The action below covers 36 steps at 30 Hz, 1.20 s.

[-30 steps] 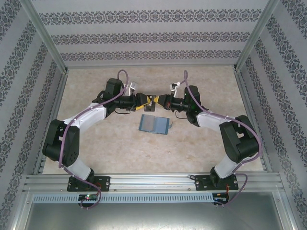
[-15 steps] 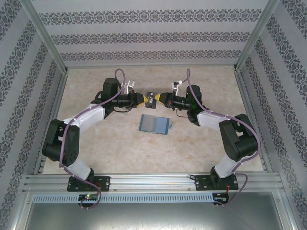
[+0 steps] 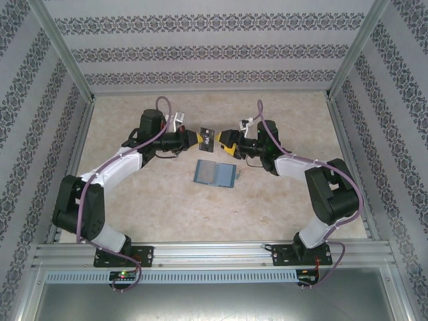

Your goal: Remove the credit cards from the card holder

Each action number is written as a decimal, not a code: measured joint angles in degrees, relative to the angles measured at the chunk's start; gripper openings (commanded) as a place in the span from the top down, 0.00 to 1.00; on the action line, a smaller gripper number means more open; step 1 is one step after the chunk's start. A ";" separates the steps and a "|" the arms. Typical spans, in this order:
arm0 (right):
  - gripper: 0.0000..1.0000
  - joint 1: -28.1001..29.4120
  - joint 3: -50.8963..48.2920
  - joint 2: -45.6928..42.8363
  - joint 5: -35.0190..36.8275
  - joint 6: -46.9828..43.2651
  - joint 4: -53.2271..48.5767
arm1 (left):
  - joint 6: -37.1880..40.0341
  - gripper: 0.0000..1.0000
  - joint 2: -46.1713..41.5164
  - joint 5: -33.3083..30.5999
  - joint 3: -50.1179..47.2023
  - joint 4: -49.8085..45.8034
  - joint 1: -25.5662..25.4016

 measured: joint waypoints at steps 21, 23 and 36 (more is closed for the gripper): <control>0.05 -0.59 7.28 -5.42 21.35 -29.11 -35.52 | 7.28 1.00 -0.59 -52.11 11.98 -41.81 9.38; 0.05 -0.59 7.98 -5.16 21.77 -30.10 -36.68 | 6.45 1.00 2.32 -53.02 13.27 -41.75 10.45; 0.05 -0.59 8.59 -5.25 22.29 -31.67 -40.96 | 0.50 1.00 20.28 -55.15 29.86 -41.42 12.22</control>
